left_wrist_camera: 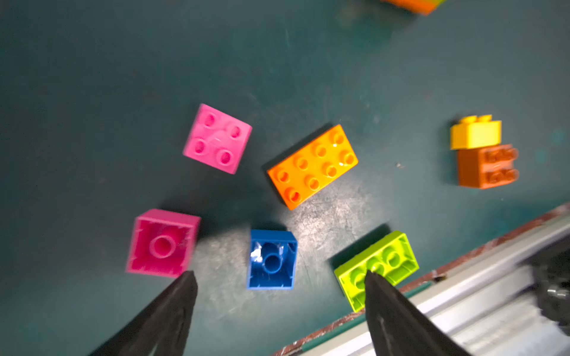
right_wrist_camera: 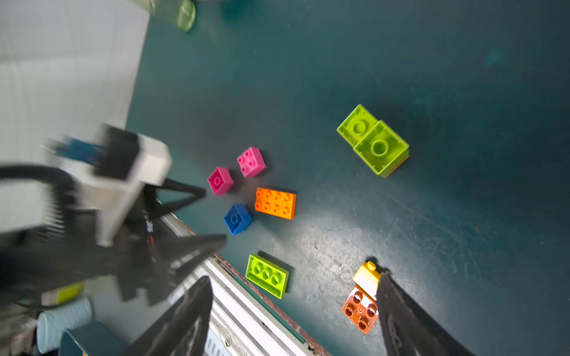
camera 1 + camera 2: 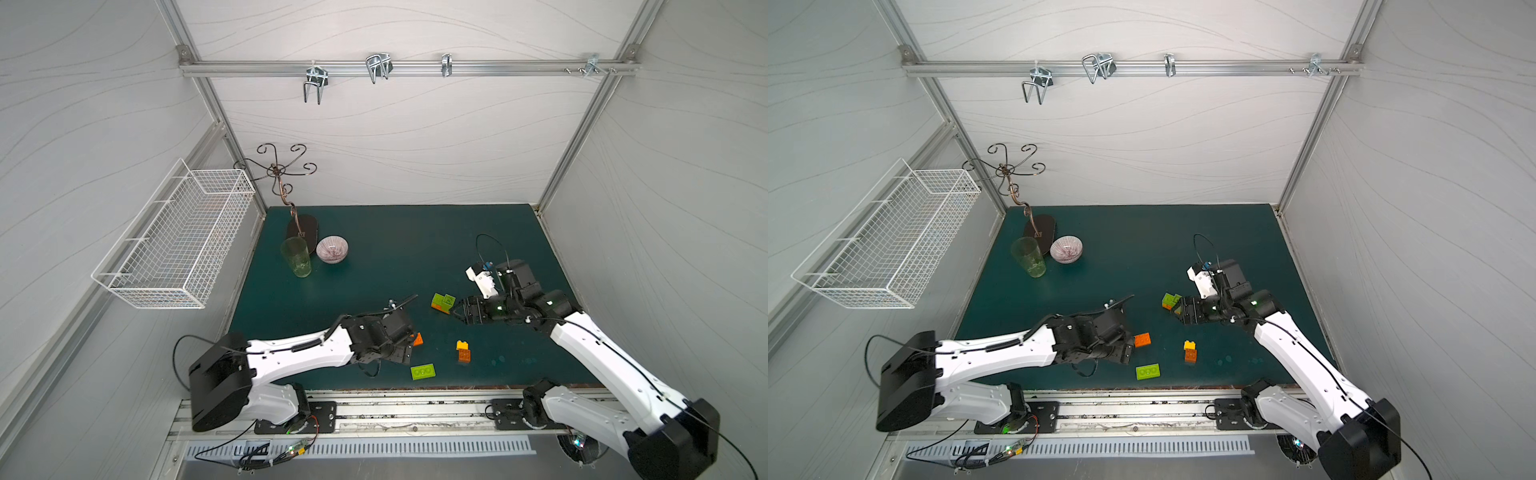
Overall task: Assemble the letter p with lego
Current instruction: Pick up the lego brick from the center of the board.
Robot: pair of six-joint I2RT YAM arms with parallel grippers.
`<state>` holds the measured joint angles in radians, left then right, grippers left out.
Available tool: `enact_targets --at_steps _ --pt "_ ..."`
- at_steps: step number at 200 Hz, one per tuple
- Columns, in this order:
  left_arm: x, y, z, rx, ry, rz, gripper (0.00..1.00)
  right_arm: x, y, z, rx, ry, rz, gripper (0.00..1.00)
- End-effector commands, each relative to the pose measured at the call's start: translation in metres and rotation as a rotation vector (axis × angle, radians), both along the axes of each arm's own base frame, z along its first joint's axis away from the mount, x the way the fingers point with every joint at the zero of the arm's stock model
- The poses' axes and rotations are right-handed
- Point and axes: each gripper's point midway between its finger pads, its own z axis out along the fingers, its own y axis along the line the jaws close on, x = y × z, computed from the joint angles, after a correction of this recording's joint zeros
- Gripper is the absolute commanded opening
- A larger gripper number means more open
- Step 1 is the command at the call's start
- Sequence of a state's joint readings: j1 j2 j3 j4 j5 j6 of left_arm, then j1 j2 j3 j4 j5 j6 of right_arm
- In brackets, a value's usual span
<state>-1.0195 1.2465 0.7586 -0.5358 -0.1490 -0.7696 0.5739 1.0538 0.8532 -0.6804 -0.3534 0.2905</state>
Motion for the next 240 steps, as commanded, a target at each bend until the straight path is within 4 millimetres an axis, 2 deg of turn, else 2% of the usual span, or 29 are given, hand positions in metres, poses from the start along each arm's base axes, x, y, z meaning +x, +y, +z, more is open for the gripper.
enact_targets --at_steps 1,21,41,67,115,152,197,240 --pt "0.005 0.046 -0.005 0.033 0.021 0.125 0.89 -0.016 0.021 -0.008 -0.063 -0.004 0.126 0.78" --pt "0.013 0.078 -0.005 0.004 0.018 0.24 0.93 -0.024 0.037 -0.028 -0.165 -0.038 0.212 0.74" --pt "0.019 0.103 -0.004 -0.042 0.014 0.341 0.99 -0.036 0.06 -0.039 -0.203 -0.076 0.317 0.67" --pt "0.026 0.119 -0.008 -0.131 0.046 0.429 0.99 -0.043 0.08 -0.058 -0.289 -0.119 0.397 0.66" --pt "0.034 0.127 -0.016 -0.224 0.098 0.502 0.99 -0.065 0.116 -0.089 -0.445 -0.176 0.581 0.65" --pt "0.037 0.129 -0.022 -0.25 0.125 0.529 0.99 -0.071 0.139 -0.106 -0.51 -0.196 0.629 0.65" --pt "0.035 0.141 -0.022 -0.25 0.118 0.558 0.99 -0.076 0.158 -0.121 -0.529 -0.188 0.665 0.63" --pt "0.035 0.143 -0.021 -0.261 0.116 0.566 0.99 -0.072 0.158 -0.137 -0.588 -0.19 0.66 0.53"
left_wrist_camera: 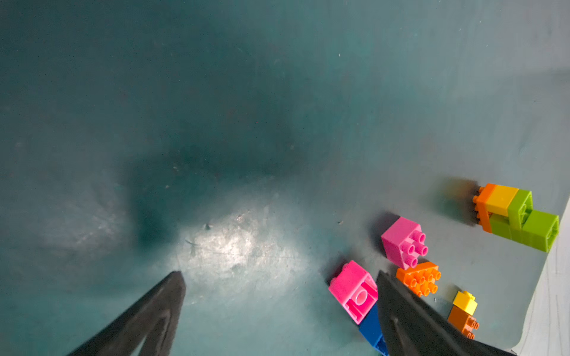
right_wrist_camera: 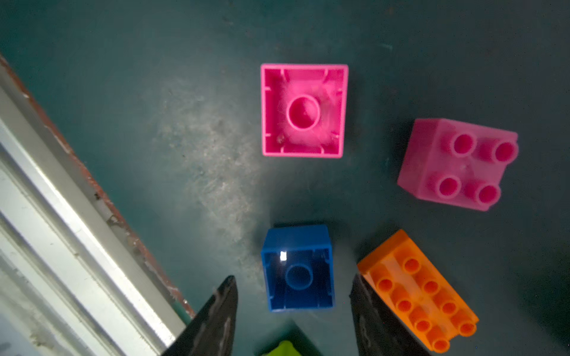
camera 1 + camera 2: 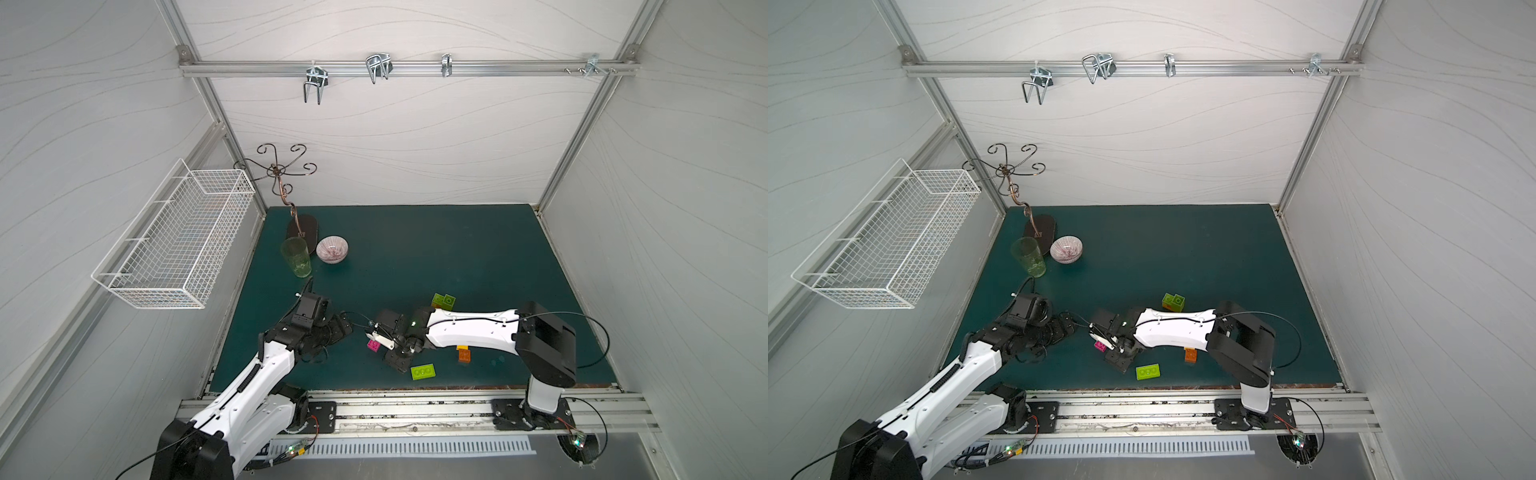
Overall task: Assemble the letter p with lego
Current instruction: Pick up the lego brick from the center of the board.
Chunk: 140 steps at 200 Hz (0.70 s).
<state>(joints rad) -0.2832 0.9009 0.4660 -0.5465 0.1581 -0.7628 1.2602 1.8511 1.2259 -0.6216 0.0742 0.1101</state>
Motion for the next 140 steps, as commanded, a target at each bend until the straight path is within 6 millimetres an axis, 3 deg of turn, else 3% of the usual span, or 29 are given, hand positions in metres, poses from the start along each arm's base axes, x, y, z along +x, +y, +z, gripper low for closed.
enact_targets --at_steps 1,64,99,140 --pt "0.003 -0.002 0.004 -0.014 -0.023 -0.013 0.99 0.002 0.0 -0.007 -0.038 -0.024 0.007 0.53" --pt "0.005 -0.002 0.007 -0.016 -0.034 -0.016 0.99 0.006 -0.001 -0.003 -0.043 -0.046 -0.002 0.21" --pt "0.012 -0.01 0.011 -0.04 -0.051 -0.049 0.99 0.019 -0.015 0.035 0.018 -0.054 -0.01 0.21" --pt "0.029 -0.028 0.021 -0.12 -0.096 -0.084 0.99 0.06 -0.062 0.079 0.034 -0.085 -0.014 0.21"
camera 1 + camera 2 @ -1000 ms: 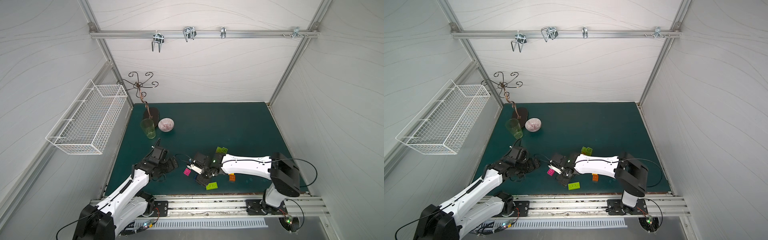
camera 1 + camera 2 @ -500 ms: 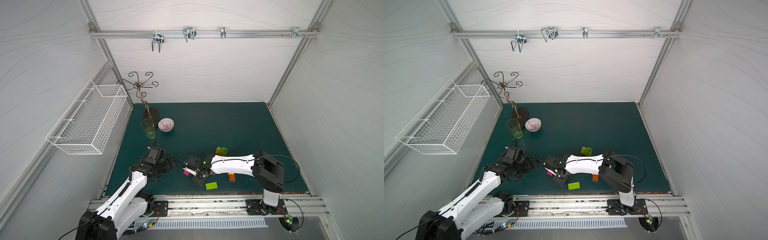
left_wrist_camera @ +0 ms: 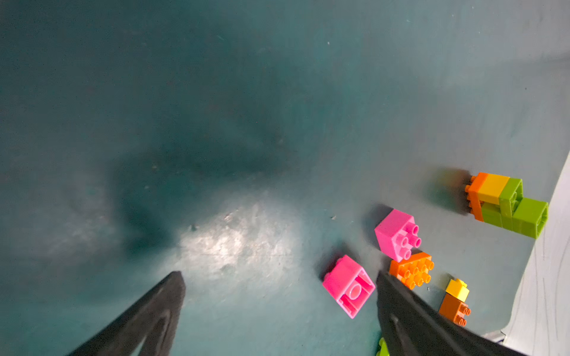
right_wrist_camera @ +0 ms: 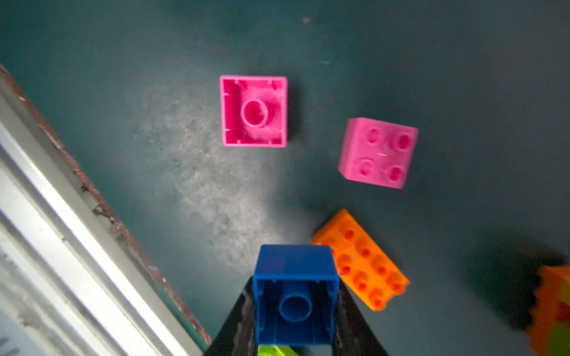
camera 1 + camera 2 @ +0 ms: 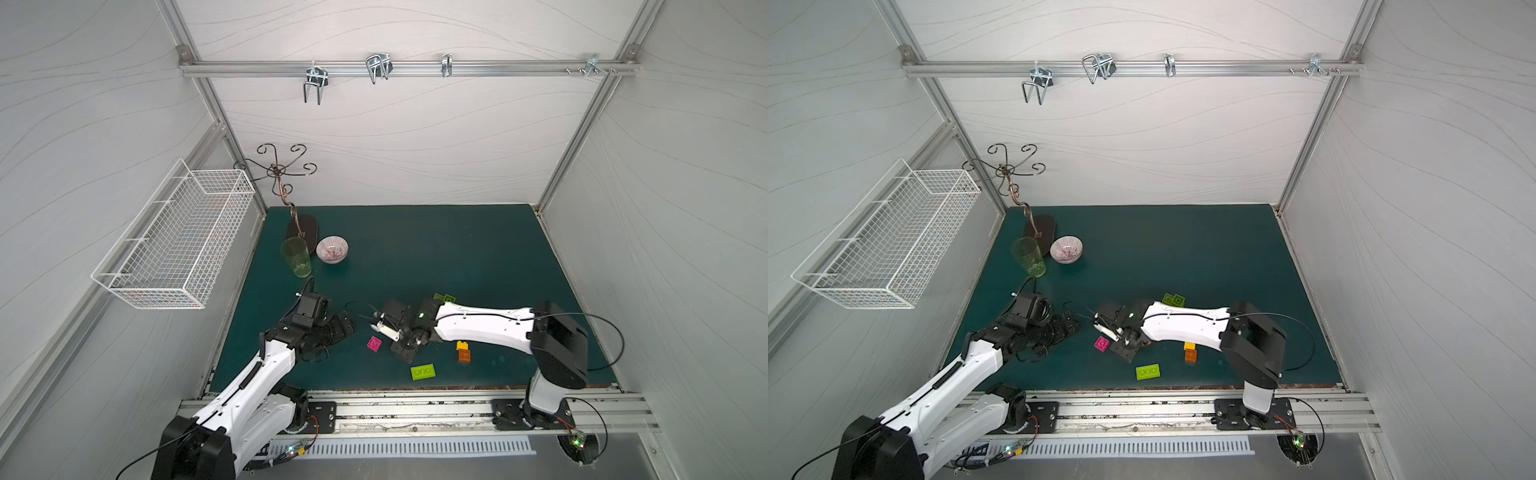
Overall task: Assemble the letter p with lego
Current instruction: Pick up the lego brick from the center of the board, then assemble the lego brick with the lego brick.
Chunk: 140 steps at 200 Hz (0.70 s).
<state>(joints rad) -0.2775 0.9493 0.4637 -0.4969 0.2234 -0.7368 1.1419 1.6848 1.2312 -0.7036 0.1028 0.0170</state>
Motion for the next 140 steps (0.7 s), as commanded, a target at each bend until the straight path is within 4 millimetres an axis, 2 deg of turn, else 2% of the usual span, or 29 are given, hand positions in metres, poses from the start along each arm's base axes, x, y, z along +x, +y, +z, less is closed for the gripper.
enact_targets --at_steps 1,17,40,80,97,140 --pt "0.026 -0.017 0.025 -0.081 -0.106 -0.032 0.99 0.018 -0.037 0.024 -0.031 -0.004 0.021 0.21" --pt "0.031 -0.028 0.027 -0.088 -0.139 -0.054 0.99 0.034 -0.055 0.032 -0.038 -0.007 0.002 0.21" --pt "0.04 -0.054 0.035 -0.042 -0.187 -0.135 0.99 0.064 -0.085 0.036 -0.055 -0.018 -0.073 0.2" --pt "0.06 -0.093 0.046 -0.017 -0.293 -0.251 0.99 0.093 -0.111 0.037 -0.045 0.008 -0.151 0.19" --pt "0.067 -0.1 0.049 0.021 -0.352 -0.294 0.99 0.101 -0.119 0.039 -0.028 0.022 -0.177 0.19" --pt "0.067 -0.099 0.032 0.058 -0.408 -0.35 0.99 0.107 -0.125 0.033 -0.04 0.048 -0.172 0.19"
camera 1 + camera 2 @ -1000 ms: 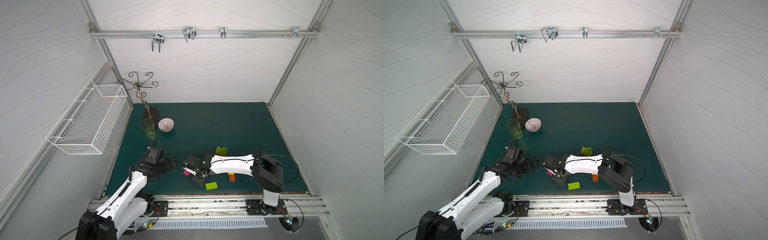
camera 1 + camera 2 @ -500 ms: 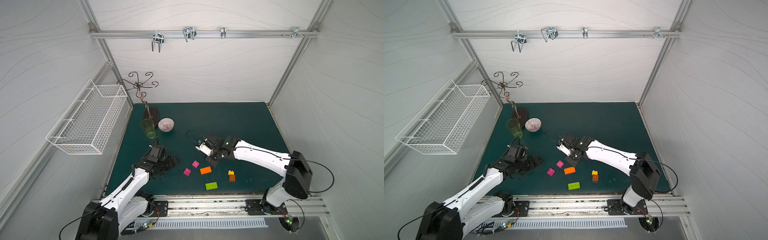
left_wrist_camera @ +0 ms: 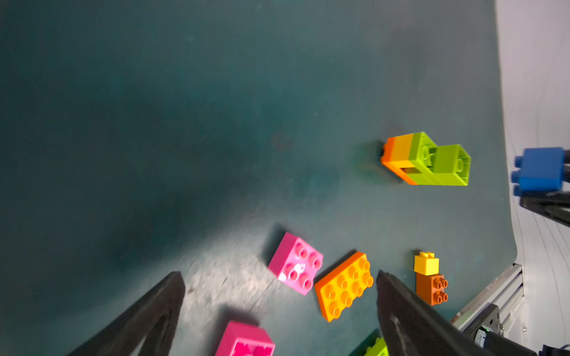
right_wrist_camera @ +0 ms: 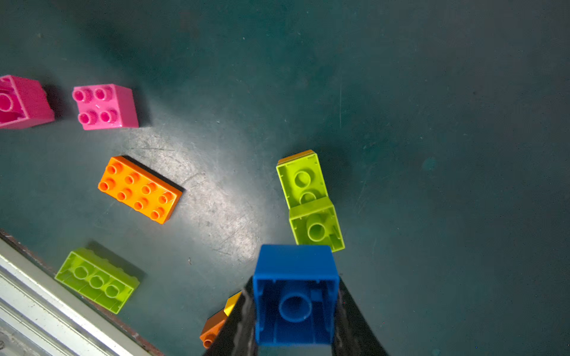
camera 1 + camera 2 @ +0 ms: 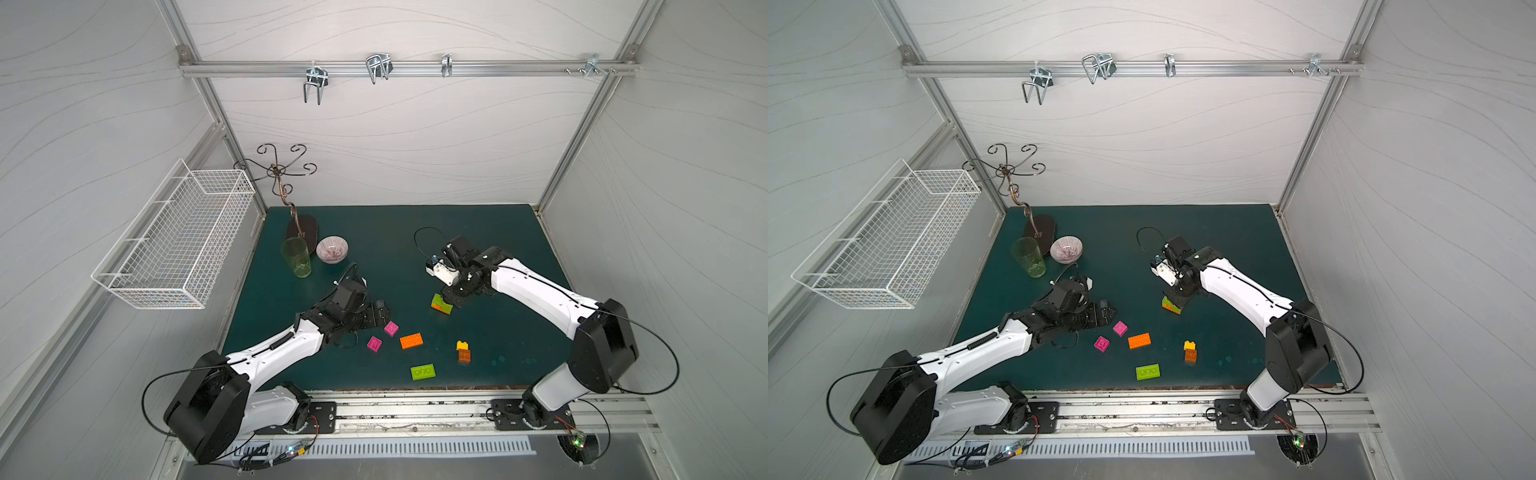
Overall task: Assemble the letter p with lego
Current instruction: Assemble the lego brick with the lego brick.
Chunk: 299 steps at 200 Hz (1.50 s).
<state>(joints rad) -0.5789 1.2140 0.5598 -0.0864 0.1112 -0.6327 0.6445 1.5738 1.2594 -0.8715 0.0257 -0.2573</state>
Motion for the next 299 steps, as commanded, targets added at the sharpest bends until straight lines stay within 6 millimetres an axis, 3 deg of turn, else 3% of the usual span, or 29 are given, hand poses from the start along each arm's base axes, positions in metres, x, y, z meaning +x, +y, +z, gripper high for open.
enact_targets --at_steps 1,103,233,299 --pt "0.014 -0.004 0.008 0.014 -0.111 -0.033 0.99 -0.003 0.0 -0.002 -0.012 0.046 0.041 0.19" --pt "0.015 -0.005 0.012 0.009 -0.137 -0.045 0.99 0.005 -0.01 -0.024 -0.115 0.124 0.043 0.19" --pt "0.014 -0.003 0.019 0.008 -0.161 -0.048 0.99 0.01 -0.014 -0.047 -0.139 0.055 0.111 0.19" --pt "0.013 -0.003 0.021 0.004 -0.168 -0.05 0.99 -0.011 -0.005 -0.05 -0.147 0.103 0.147 0.16"
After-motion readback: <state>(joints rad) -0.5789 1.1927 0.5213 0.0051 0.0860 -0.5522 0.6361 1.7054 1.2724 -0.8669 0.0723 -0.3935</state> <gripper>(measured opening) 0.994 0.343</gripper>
